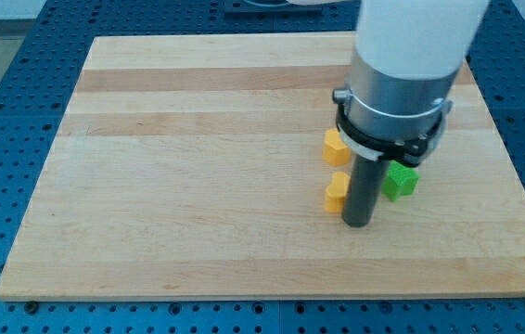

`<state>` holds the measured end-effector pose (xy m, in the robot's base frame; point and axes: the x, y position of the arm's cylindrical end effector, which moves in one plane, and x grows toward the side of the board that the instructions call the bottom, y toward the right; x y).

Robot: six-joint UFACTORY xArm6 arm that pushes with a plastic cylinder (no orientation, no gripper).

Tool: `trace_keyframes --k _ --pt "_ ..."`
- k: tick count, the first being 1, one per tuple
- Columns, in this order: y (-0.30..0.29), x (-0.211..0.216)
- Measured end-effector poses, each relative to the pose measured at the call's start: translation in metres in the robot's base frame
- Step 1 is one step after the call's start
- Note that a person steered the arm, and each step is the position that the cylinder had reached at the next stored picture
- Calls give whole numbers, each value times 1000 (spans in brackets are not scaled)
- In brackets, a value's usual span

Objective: Move the green star in between the yellow hexagon and the yellow heart

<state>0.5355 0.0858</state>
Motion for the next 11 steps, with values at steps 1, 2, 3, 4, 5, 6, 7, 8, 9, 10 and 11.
trace_keyframes --k 1,2,3,4,5,6,7,8,9,10,11 --pt "-10 -16" --pt "-4 -22" --pt "50 6" --pt "120 6" --pt "150 -30" --pt "122 -32" --pt "87 -32" --pt "71 -36" --pt "65 -41" --pt "52 -42" --pt "45 -43"
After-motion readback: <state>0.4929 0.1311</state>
